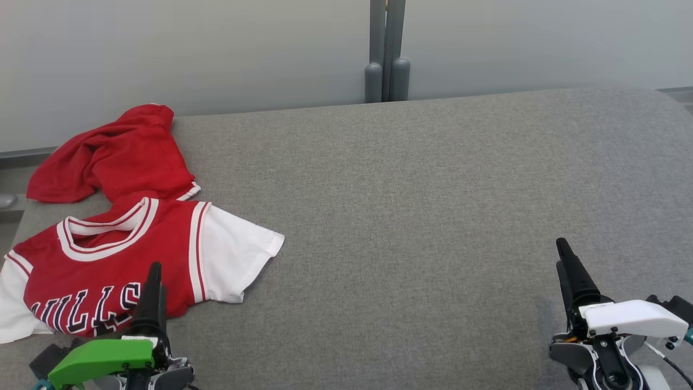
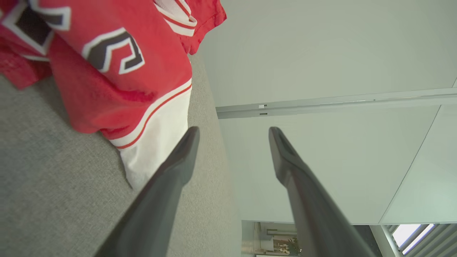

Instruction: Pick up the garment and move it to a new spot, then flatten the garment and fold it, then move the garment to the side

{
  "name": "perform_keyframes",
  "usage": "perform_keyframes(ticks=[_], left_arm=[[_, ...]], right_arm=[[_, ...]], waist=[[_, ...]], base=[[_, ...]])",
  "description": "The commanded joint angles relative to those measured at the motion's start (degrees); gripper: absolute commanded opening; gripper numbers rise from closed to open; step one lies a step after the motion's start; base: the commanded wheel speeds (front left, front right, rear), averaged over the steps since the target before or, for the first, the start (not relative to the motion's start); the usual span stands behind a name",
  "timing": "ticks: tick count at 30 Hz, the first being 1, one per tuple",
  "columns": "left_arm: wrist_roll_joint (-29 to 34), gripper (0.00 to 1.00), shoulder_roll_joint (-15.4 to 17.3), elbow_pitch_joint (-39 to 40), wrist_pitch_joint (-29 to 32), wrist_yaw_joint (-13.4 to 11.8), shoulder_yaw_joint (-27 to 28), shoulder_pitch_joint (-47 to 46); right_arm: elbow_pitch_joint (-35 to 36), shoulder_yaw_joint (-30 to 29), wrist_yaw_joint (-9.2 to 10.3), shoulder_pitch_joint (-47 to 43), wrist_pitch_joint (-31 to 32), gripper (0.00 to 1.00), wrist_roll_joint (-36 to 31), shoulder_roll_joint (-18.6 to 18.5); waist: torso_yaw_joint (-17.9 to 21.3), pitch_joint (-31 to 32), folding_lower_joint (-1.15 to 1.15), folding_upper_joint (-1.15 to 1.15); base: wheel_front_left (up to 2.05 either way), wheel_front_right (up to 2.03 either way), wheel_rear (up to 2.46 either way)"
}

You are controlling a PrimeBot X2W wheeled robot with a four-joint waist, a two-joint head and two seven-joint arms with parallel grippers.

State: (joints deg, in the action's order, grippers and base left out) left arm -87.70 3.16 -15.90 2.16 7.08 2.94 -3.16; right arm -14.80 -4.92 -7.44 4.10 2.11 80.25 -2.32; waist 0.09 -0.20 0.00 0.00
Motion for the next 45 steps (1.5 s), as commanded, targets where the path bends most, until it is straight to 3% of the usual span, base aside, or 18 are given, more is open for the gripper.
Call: perform_keyframes(ticks=[1, 6, 15, 34, 45], left_arm=[[3.0, 1.00, 1.1, 0.4, -0.9, 0.2, -0.6, -0.9], [8.0, 1.00, 1.1, 0.5, -1.9, 0.1, -0.4, -1.1], [22.3, 1.00, 0.5, 0.9, -4.1, -0.2, -0.5, -0.6], [44.7, 1.00, 1.5, 0.6, -7.9, 0.0, -2.8, 0.3], [54.2, 1.00, 2.6, 0.0, -9.7, 0.0, -4.0, 1.0]], right_arm=[[1.8, 0.1, -0.02, 0.6, -0.9, 1.00, -4.5, -0.3], [3.0, 0.2, -0.02, 0.4, -1.8, 1.00, -12.3, -0.3], [4.9, 1.5, -0.03, -0.5, -4.1, 1.00, -27.0, -0.3], [3.3, 3.1, -0.04, -1.6, -7.8, 1.00, -44.9, -0.5], [2.6, 3.5, -0.04, -1.8, -9.7, 1.00, -53.3, -0.6]], waist=[[0.0, 0.0, 0.00, 0.00], [0.0, 0.1, 0.00, 0.00], [0.0, 0.2, 0.00, 0.00], [0.1, 0.5, 0.00, 0.00], [0.2, 0.8, 0.00, 0.00]], base=[[0.00, 0.00, 0.00], [0.00, 0.00, 0.00], [0.00, 0.00, 0.00], [0.00, 0.00, 0.00], [0.00, 0.00, 0.00]])
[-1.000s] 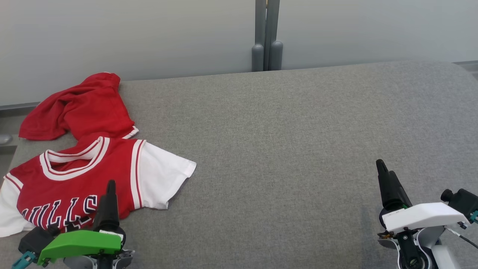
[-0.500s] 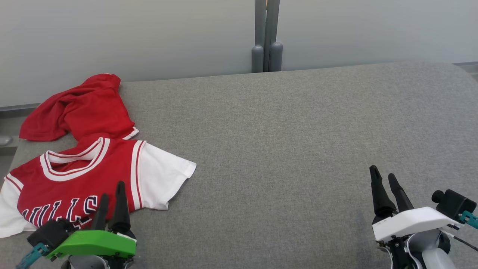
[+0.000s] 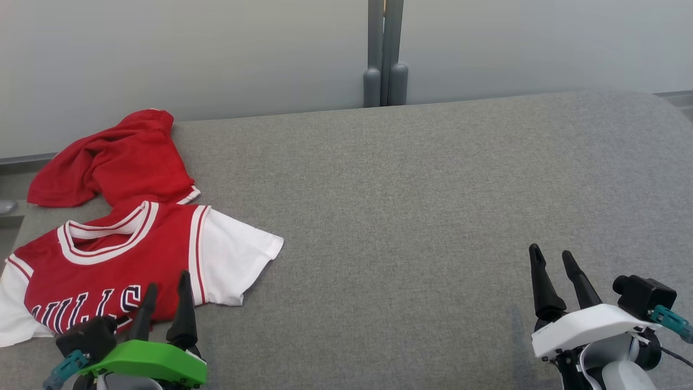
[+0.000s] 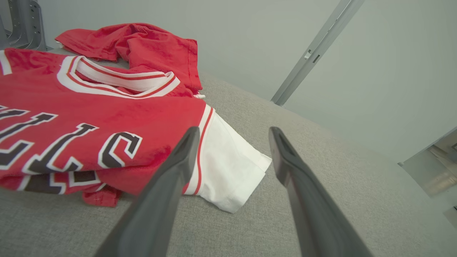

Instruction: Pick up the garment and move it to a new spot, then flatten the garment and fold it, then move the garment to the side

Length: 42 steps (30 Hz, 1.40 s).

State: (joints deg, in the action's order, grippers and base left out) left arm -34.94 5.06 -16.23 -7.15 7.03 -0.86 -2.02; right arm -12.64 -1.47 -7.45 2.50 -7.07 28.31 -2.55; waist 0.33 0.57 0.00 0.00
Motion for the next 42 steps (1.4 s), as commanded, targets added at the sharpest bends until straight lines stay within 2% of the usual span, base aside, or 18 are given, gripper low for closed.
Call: perform_keyframes(ticks=[1, 16, 42], left_arm=[[2.3, 1.00, 0.9, 0.1, -0.6, 0.1, -0.4, -0.1], [11.8, 1.00, 2.5, -2.3, -2.8, -0.3, -1.5, 0.3], [23.6, 1.00, 2.5, -4.9, -6.1, -0.4, -0.5, 1.0]], right_arm=[[0.4, 0.0, -0.03, -0.2, -0.7, 1.00, -2.0, -0.4], [-0.3, 0.1, -0.03, -0.2, -2.9, 1.00, -11.0, -1.0], [-1.9, 0.0, -0.04, -1.2, -6.2, 1.00, -20.4, -1.9]], waist=[[0.0, 0.0, 0.00, 0.00], [0.0, 0.2, 0.00, 0.00], [0.6, 0.5, 0.00, 0.00]], base=[[0.00, 0.00, 0.00], [0.00, 0.00, 0.00], [0.00, 0.00, 0.00]])
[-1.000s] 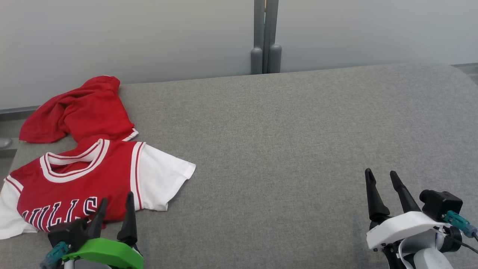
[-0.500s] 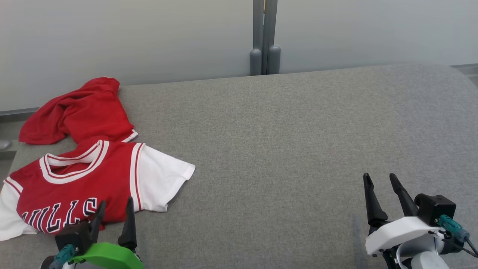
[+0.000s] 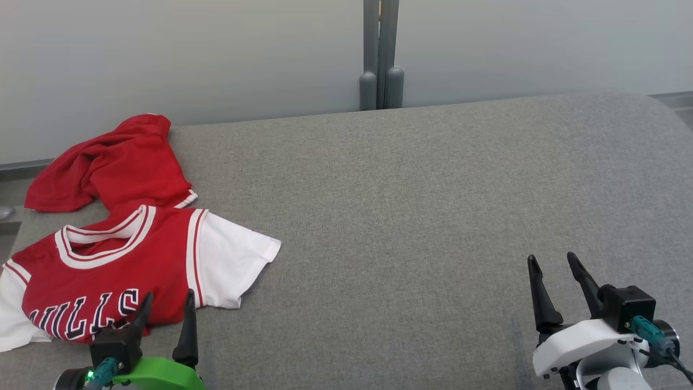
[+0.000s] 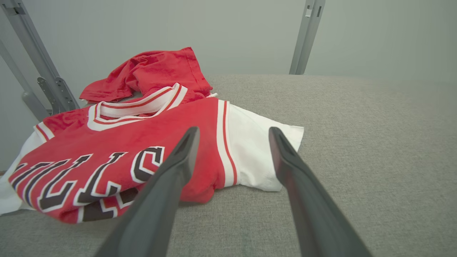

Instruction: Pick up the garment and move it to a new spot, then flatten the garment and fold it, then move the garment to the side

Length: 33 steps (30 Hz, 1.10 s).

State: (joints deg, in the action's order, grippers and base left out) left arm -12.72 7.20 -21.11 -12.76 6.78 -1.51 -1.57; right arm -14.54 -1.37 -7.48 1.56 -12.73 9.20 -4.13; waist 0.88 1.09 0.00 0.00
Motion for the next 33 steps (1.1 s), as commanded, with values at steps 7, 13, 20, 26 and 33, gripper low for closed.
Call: perform_keyframes(ticks=[7, 13, 20, 26, 33], left_arm=[[3.9, 1.00, 0.2, -0.4, -1.1, -0.1, 0.3, 0.9], [5.4, 1.00, 0.1, -1.8, -1.7, 0.2, 0.8, 0.8], [4.6, 1.00, -1.2, -3.2, -2.4, 0.3, 2.8, 1.2], [2.8, 1.00, -1.7, -4.3, -2.5, 0.7, 3.6, 0.8], [2.7, 1.00, -1.6, -4.8, -2.5, 0.7, 3.7, 0.3]], right_arm=[[0.1, 0.0, -0.02, -0.6, -1.2, 1.00, -3.7, -0.4], [0.0, 0.4, -0.02, -0.9, -1.8, 1.00, -5.4, -0.6], [-0.7, 0.3, -0.02, -1.2, -2.5, 1.00, -6.9, -1.1], [-1.1, 0.1, -0.02, -1.1, -2.5, 1.00, -6.1, -1.2], [-1.1, 0.2, -0.02, -1.3, -2.5, 1.00, -5.8, -1.1]], waist=[[0.0, 0.2, 0.00, 0.00], [0.0, 0.3, 0.00, 0.00], [-0.1, 0.4, 0.00, 0.00], [-0.1, 0.5, 0.00, 0.00], [0.0, 0.3, 0.00, 0.00]], base=[[0.00, 0.00, 0.00], [0.00, 0.00, 0.00], [0.00, 0.00, 0.00], [0.00, 0.00, 0.00], [0.00, 0.00, 0.00]])
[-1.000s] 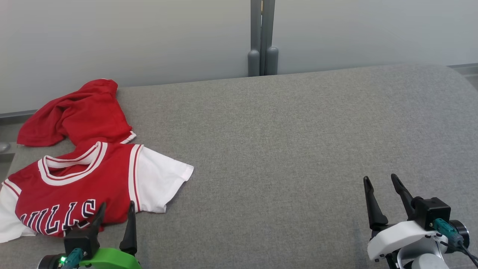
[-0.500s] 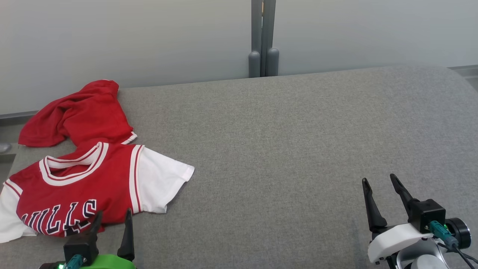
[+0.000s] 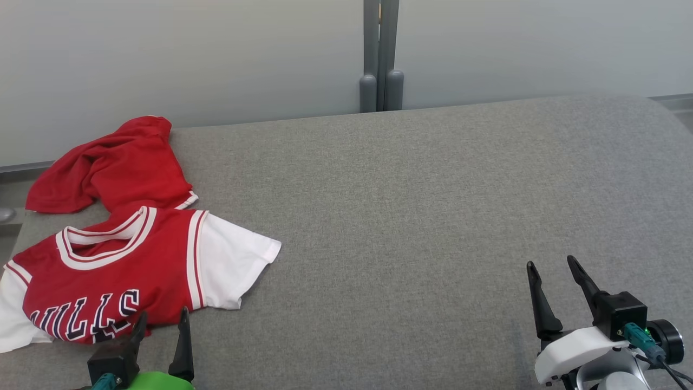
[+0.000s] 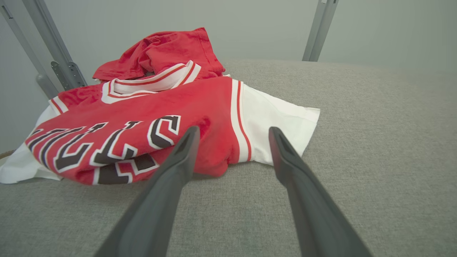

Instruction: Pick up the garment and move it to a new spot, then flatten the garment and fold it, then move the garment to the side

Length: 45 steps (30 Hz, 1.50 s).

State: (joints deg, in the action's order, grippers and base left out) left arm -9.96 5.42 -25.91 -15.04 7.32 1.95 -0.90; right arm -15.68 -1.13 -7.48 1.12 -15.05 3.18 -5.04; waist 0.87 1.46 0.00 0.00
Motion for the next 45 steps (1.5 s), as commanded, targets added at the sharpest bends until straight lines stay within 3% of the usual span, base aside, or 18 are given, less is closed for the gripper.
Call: perform_keyframes(ticks=[1, 18, 26, 33, 41, 45], left_arm=[[-0.1, 1.00, 0.3, 0.0, -0.2, 0.2, 0.3, -0.5], [-0.4, 1.00, 0.4, -0.6, -0.2, 0.2, -0.9, -1.3], [0.1, 1.00, 0.7, -1.0, -0.2, 0.2, -1.3, -1.0], [0.3, 1.00, 1.3, -1.2, -0.2, 0.2, 0.2, 0.9], [-1.2, 1.00, 0.9, -3.5, -0.2, 0.2, -0.3, -2.1], [-4.5, 1.00, 0.5, -7.0, 1.5, 0.2, -0.6, -8.7]], right_arm=[[0.0, 0.0, -0.01, -0.8, -0.2, 1.00, 0.3, -0.2], [-0.3, -0.4, -0.01, -0.7, -0.2, 1.00, 0.9, -0.1], [-0.2, 0.2, -0.01, -1.6, -0.2, 1.00, 0.9, 0.0], [-1.1, 4.2, -0.01, -0.1, -0.2, 1.00, 1.5, 0.6], [-1.5, 5.6, -0.01, 0.2, -0.2, 1.00, 1.8, 0.0], [-0.8, 5.5, -0.01, 1.4, -0.2, 1.00, 1.0, -1.1]], waist=[[0.0, 0.0, 0.00, 0.00], [-1.5, 0.0, 0.00, 0.00], [-10.2, 1.2, 0.00, 0.00], [-17.4, 2.1, 0.00, 0.00], [-17.1, 0.3, 0.00, 0.00], [-15.6, -4.1, 0.00, 0.00]], base=[[0.00, 0.00, 0.00], [0.00, 0.00, 0.00], [0.00, 0.00, 0.00], [0.00, 0.00, 0.00], [0.00, 0.00, 0.00], [0.00, 0.00, 0.00]])
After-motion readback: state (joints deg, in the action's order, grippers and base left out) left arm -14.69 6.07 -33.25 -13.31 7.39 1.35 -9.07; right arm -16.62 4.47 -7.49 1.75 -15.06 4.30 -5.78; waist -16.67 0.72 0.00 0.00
